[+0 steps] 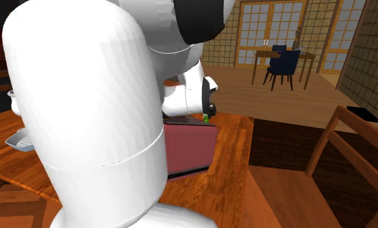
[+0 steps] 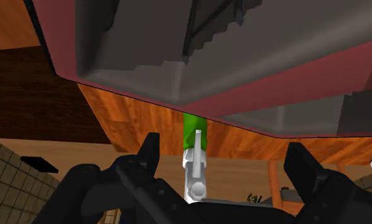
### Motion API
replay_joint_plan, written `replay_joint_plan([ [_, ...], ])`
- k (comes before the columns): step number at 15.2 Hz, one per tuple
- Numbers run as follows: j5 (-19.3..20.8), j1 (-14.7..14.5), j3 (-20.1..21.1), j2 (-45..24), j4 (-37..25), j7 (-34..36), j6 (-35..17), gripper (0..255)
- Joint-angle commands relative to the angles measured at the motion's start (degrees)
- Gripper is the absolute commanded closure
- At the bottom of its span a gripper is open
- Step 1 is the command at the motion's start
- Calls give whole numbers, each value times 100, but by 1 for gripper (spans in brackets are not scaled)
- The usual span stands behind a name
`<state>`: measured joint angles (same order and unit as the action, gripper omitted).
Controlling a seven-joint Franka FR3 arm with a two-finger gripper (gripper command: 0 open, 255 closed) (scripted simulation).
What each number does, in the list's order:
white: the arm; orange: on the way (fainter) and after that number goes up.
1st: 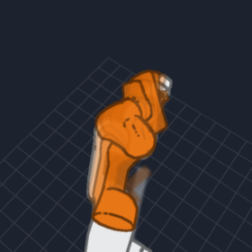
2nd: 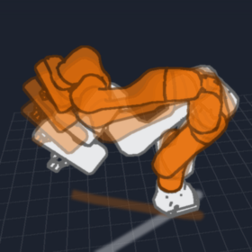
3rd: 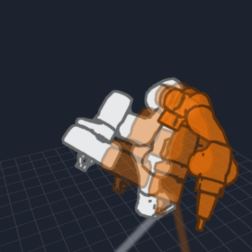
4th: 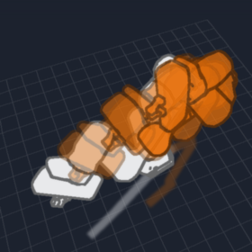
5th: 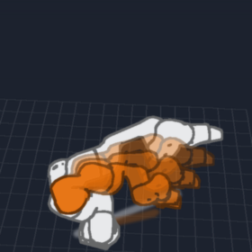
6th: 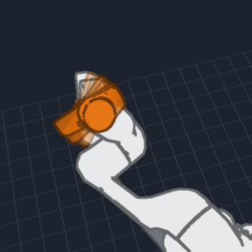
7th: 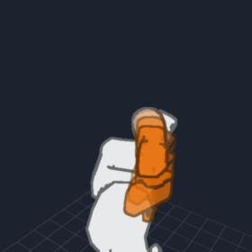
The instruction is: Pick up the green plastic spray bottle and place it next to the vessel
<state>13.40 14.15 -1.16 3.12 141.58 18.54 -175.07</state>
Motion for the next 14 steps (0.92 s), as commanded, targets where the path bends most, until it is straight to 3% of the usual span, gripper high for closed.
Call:
replay_joint_plan([
  [1,369,188,51,-596,-235,383,353,0],
  [8,618,-41,-254,-1260,-546,611,-8,0],
  [14,631,-57,-276,-1315,-574,625,-36,0],
])
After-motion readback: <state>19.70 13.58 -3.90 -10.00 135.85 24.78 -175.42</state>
